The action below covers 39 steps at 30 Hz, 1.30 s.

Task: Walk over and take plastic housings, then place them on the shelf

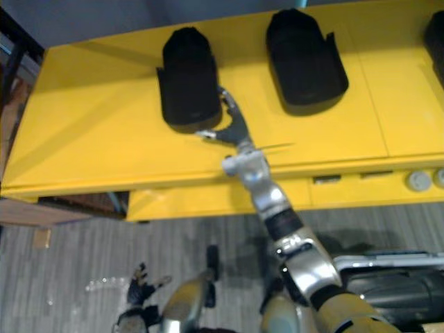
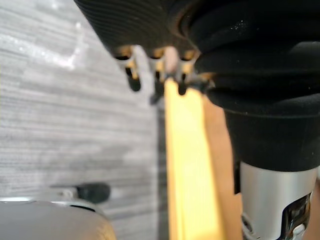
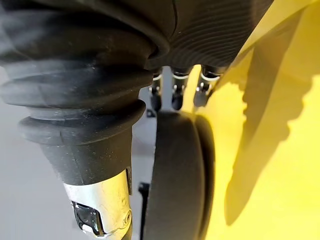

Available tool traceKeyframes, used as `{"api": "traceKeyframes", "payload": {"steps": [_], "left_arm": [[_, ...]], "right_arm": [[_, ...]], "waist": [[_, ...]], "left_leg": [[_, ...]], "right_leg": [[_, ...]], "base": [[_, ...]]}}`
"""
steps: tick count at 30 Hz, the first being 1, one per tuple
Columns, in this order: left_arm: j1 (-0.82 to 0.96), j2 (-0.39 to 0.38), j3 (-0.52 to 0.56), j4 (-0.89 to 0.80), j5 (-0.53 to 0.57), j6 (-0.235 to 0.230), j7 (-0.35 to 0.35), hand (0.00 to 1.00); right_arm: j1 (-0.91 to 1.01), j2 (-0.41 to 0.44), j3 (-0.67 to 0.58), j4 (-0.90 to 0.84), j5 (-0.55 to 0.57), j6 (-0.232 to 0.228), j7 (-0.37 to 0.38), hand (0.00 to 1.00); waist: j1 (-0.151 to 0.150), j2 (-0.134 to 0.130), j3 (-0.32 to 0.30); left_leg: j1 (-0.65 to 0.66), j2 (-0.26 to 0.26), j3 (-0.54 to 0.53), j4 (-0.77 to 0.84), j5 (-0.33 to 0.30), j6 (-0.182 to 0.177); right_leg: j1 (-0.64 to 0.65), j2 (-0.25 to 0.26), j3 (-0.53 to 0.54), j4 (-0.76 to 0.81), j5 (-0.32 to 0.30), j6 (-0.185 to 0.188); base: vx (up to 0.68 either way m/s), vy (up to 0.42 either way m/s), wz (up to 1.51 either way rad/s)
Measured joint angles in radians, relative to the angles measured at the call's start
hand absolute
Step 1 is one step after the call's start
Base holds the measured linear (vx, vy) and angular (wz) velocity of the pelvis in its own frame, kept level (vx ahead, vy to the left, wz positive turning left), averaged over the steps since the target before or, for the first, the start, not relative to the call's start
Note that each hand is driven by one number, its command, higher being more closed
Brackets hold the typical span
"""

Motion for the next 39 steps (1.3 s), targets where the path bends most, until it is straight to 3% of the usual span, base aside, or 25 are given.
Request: {"api": "traceKeyframes", "payload": {"steps": [9,13,16,19,23,26,32,37,39], "left_arm": [[0.000,0.016,-0.001,0.026,0.001,0.002,-0.001,0.00],[0.000,0.016,-0.001,0.027,0.001,0.001,-0.001,0.00],[0.000,0.016,-0.001,0.029,0.001,-0.002,-0.001,0.00],[0.000,0.018,0.000,0.055,0.002,-0.014,0.000,0.00],[0.014,0.023,0.000,0.078,0.010,-0.026,0.000,0.00],[0.018,0.025,0.003,0.106,0.022,-0.037,0.000,0.00],[0.038,0.027,0.045,0.107,0.075,-0.044,0.007,0.00],[0.027,0.047,0.049,0.107,0.154,-0.039,0.006,0.00],[0.016,0.048,0.043,0.107,0.207,-0.026,0.002,0.00]], "right_arm": [[0.020,0.015,-0.001,0.000,-0.003,-0.004,-0.008,0.00],[0.025,0.020,-0.003,0.003,-0.063,-0.004,-0.072,0.00],[0.027,0.020,-0.024,0.008,-0.154,-0.019,-0.161,0.00],[0.028,0.020,-0.068,0.006,-0.240,-0.063,-0.254,0.00],[0.076,0.023,-0.079,-0.099,-0.294,-0.119,-0.312,0.00],[0.150,0.022,-0.070,-0.240,-0.289,-0.131,-0.304,0.00],[0.424,-0.001,-0.003,-0.507,-0.068,-0.116,-0.171,0.00],[0.747,-0.042,-0.075,-0.712,0.002,-0.111,-0.120,0.00],[0.878,-0.053,-0.156,-0.787,0.026,-0.120,-0.090,0.00]], "waist": [[0.000,-0.019,-0.010],[0.000,-0.019,-0.010],[-0.001,-0.020,-0.010],[-0.006,-0.027,-0.025],[-0.018,-0.052,-0.069],[-0.026,-0.066,-0.107],[-0.058,-0.115,-0.194],[-0.112,-0.140,-0.228],[-0.151,-0.145,-0.235]], "left_leg": [[-0.001,0.000,-0.002,0.000,0.001,0.001],[-0.001,0.000,-0.002,0.000,0.001,0.001],[-0.001,0.000,-0.002,0.000,0.001,0.001],[0.002,0.001,-0.002,0.000,0.000,0.001],[0.002,0.010,0.009,0.000,-0.007,-0.003],[0.020,0.015,0.027,-0.001,-0.015,-0.005],[0.051,0.037,0.081,-0.006,-0.037,-0.015],[0.077,0.055,0.181,-0.006,-0.053,-0.023],[0.109,0.062,0.255,-0.006,-0.066,-0.028]], "right_leg": [[0.004,0.002,-0.001,-0.011,0.008,0.001],[0.005,0.002,-0.002,-0.012,0.008,0.001],[0.007,0.003,-0.002,-0.015,0.009,0.002],[0.019,0.008,-0.004,-0.039,0.018,0.004],[0.039,0.025,0.001,-0.092,0.045,0.003],[0.069,0.038,0.015,-0.143,0.070,0.003],[0.090,0.064,0.069,-0.216,0.098,-0.001],[0.065,0.082,0.171,-0.243,0.128,-0.006],[0.060,0.091,0.245,-0.256,0.159,-0.006]], "base": [[0.00,0.000,0.00],[0.00,0.000,0.00],[0.00,0.000,0.00],[0.00,0.000,0.00],[0.03,-0.012,-0.07],[0.05,-0.013,-0.22],[0.01,-0.011,-0.29],[0.01,0.001,-0.61],[0.03,0.013,-1.00]]}}
